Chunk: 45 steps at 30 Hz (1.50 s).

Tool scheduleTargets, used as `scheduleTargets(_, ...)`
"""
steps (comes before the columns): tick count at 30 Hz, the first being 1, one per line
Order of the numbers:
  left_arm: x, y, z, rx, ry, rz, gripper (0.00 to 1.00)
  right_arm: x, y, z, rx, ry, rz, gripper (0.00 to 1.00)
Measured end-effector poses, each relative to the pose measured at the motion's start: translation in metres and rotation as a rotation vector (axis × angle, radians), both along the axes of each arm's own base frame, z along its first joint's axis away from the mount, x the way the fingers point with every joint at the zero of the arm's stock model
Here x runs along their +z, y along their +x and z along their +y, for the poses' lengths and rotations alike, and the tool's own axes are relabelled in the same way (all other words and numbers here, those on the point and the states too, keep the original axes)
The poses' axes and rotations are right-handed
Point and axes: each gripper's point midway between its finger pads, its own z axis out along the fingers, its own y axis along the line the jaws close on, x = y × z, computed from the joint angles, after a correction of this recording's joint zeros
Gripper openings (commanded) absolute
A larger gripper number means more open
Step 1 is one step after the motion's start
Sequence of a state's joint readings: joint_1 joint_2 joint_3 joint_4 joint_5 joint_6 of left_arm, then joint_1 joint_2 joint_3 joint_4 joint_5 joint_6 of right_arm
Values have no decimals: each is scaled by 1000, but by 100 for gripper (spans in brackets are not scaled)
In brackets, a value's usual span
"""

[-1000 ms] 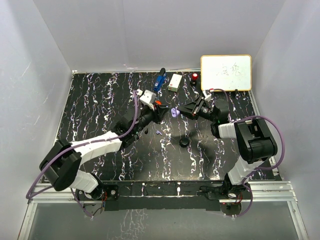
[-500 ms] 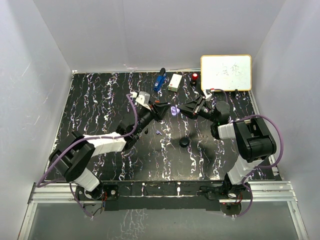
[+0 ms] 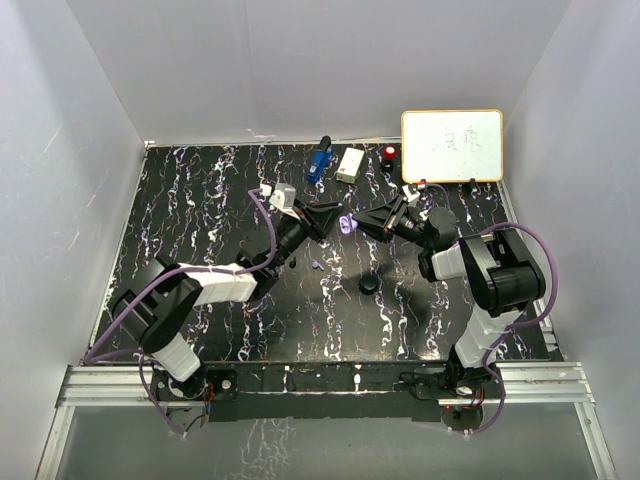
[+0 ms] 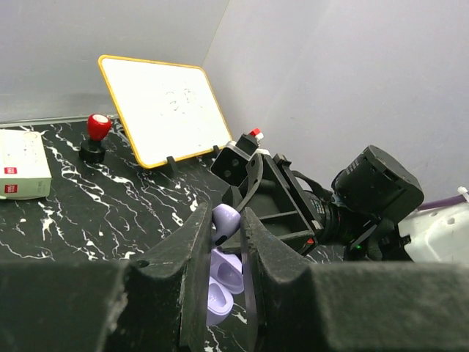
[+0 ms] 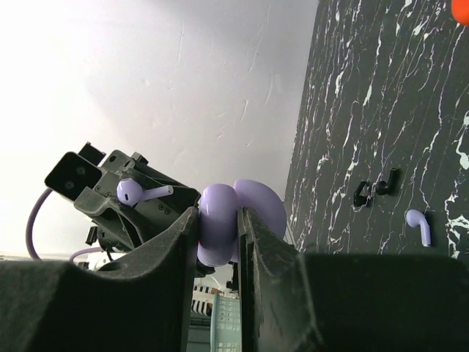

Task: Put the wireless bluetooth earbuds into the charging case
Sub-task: Place the earbud in the charging case.

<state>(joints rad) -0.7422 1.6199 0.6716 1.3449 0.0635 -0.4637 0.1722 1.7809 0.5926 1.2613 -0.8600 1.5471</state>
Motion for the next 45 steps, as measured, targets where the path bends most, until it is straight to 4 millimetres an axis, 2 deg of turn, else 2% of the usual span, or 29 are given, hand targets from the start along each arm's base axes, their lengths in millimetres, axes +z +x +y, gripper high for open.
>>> scheduleTargets(8,-12,1,-4,-14,-9,30,0,5,-1,1,3,13,-13,0)
scheduleTargets(20,-15,-1,-8,-40,-26,36,0,6,-1,1,4,23,-17,0)
scheduleTargets(27,-27,0,-11,-48,-13,58,0,6,-1,1,4,24,-16,0)
scheduleTargets(45,-28,-3,-12,-67,-12,61,0,1,0,1,5,24,-3,0)
